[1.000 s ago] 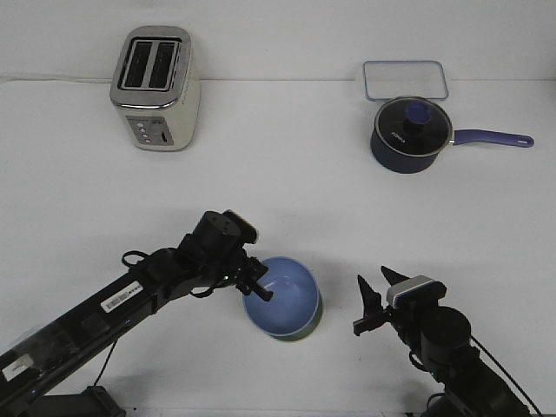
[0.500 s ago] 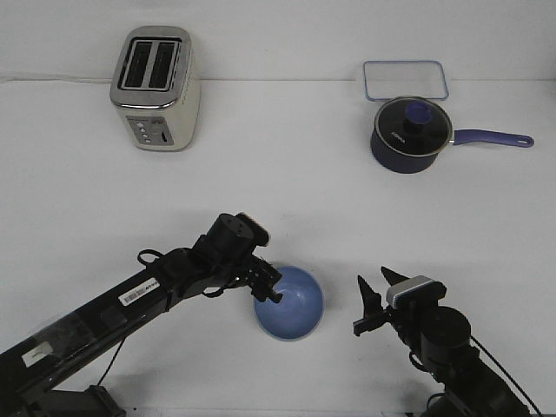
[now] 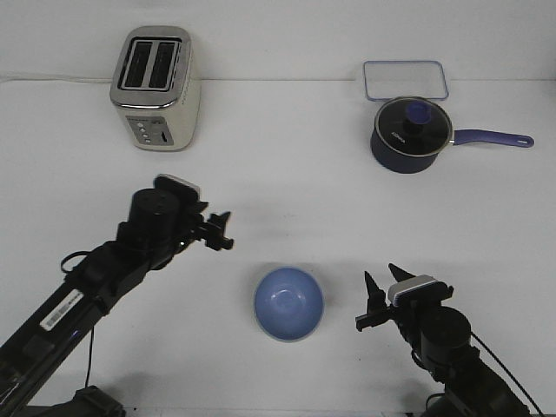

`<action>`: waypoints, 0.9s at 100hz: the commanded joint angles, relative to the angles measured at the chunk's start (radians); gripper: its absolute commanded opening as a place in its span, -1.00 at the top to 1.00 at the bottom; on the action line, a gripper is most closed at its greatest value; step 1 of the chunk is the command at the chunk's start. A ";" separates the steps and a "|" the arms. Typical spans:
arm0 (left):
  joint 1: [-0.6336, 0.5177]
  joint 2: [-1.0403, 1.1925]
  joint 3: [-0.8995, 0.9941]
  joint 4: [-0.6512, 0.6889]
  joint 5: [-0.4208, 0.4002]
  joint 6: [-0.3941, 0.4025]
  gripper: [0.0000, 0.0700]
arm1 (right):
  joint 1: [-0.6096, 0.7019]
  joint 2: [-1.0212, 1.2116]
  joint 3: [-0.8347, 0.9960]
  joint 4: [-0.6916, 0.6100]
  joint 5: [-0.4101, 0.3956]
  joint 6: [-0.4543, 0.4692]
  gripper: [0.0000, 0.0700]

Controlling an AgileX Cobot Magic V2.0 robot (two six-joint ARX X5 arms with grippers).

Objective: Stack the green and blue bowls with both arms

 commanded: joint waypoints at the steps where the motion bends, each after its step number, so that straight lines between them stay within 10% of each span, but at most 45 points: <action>1: 0.042 -0.031 0.019 -0.008 -0.043 0.037 0.76 | 0.006 0.002 0.002 0.023 0.020 -0.026 0.11; 16: 0.163 -0.147 -0.003 -0.017 -0.081 0.046 0.96 | 0.006 -0.016 0.002 0.046 0.049 -0.034 1.00; 58: 0.280 -0.774 -0.634 0.421 -0.153 0.134 0.97 | 0.006 -0.351 -0.037 0.032 0.105 -0.101 1.00; 90: 0.281 -0.930 -0.707 0.433 -0.153 0.092 0.96 | 0.006 -0.359 -0.039 0.035 0.116 -0.085 1.00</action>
